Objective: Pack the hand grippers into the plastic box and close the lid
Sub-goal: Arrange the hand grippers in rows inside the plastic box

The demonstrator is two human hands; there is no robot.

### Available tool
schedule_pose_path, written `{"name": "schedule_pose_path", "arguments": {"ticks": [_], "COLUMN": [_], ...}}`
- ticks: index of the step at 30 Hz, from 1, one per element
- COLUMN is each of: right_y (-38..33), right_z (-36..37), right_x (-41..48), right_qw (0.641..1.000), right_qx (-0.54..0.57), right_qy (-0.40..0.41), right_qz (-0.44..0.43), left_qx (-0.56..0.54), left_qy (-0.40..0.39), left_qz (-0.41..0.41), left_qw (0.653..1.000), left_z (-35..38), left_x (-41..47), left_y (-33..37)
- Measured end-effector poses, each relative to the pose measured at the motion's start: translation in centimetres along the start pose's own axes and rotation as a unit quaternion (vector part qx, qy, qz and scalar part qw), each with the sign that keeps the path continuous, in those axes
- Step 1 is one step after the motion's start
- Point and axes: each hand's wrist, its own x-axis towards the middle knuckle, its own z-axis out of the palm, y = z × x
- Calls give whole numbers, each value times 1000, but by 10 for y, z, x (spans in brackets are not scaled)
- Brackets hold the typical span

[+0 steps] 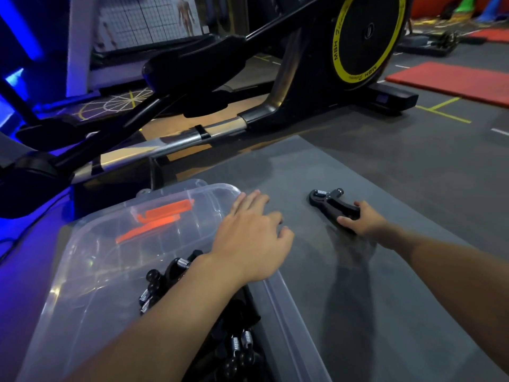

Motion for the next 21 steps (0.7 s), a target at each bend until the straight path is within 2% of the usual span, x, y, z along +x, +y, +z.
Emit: {"name": "schedule_pose_path", "arguments": {"ticks": [3, 7, 14, 21], "right_y": [5, 10, 22, 26], "right_z": [1, 8, 16, 17], "right_x": [8, 5, -22, -38], "right_qw": [999, 988, 982, 989], "right_qx": [-38, -150, -187, -135], "right_qy": [-1, 38, -7, -16], "right_qz": [-6, -31, -37, -62], "left_qx": [1, 9, 21, 37], "left_qy": [0, -2, -11, -26], "left_qz": [2, 4, 13, 20], "left_qw": [1000, 1000, 1000, 999], "left_z": [1, 0, -2, -3], "left_x": [1, 1, 1, 1], "left_y": [0, 0, 0, 0]}}
